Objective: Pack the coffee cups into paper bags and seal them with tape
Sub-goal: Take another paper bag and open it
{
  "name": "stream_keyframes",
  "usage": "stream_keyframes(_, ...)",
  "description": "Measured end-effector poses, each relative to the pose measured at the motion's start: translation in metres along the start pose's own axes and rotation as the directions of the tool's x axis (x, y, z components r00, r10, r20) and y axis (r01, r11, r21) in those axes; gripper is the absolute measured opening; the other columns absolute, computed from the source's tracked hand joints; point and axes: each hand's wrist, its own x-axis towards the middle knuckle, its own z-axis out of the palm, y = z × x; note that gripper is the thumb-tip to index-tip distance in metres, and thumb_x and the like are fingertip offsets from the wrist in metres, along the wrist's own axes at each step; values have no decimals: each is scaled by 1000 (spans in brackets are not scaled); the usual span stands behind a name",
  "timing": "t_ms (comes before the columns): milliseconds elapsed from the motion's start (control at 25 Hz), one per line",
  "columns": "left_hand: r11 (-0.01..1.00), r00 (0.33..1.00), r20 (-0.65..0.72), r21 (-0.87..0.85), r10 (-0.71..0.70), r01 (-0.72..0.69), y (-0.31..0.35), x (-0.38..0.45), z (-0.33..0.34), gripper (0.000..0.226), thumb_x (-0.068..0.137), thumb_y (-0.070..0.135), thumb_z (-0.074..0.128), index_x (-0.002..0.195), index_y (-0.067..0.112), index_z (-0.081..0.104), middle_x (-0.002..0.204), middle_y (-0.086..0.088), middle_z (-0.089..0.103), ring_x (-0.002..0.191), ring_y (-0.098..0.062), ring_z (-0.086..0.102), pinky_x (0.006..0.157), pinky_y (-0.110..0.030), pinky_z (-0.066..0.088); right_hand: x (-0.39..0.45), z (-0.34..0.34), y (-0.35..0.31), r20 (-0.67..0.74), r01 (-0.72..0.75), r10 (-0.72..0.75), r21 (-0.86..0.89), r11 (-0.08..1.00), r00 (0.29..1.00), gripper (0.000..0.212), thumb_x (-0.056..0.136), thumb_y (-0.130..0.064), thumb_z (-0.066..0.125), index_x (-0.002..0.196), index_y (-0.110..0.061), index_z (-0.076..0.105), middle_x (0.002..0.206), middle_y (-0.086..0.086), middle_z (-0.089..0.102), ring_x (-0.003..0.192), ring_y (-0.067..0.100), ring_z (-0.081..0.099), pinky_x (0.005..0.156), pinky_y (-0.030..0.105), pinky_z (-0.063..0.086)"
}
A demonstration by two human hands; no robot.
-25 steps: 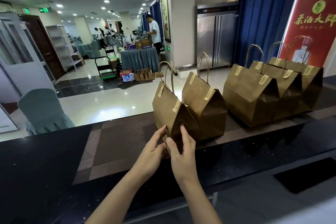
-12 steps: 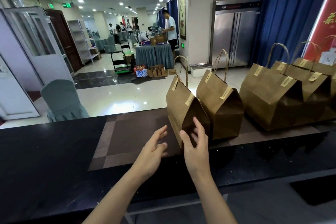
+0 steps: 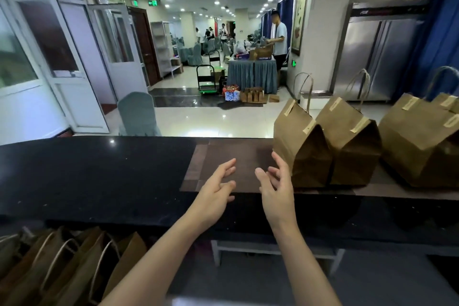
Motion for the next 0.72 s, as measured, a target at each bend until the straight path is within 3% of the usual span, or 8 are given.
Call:
stream_keyframes(120, 1000, 999, -53, -4, -11, 11, -3, -28, -25, 51, 106, 16, 42, 149, 43, 34, 149, 12, 40, 114, 3, 53, 91, -24, 52, -18, 25, -4, 73, 8, -7, -4, 1000, 997, 56, 95, -45, 63, 145, -50, 38, 143, -5, 45, 129, 12, 50, 107, 45, 50)
stream_keyframes(360, 1000, 984, -179, 0, -23, 23, -20, -88, -71, 52, 105, 17, 44, 147, 46, 37, 148, 13, 46, 114, 0, 58, 100, -36, 53, -53, 76, -9, 229, 0, -5, 22, 1000, 973, 52, 96, -42, 64, 143, -48, 43, 136, -2, 49, 125, 13, 55, 106, 47, 50)
stream_keyframes(720, 998, 936, -351, 34, -36, 51, -19, -175, -117, 48, 104, 16, 46, 146, 40, 42, 141, 10, 52, 115, -5, 60, 99, -37, 54, -94, 144, -6, 430, -58, 33, 47, 997, 902, 45, 96, -41, 64, 139, -45, 51, 126, -3, 57, 119, 13, 58, 105, 47, 50)
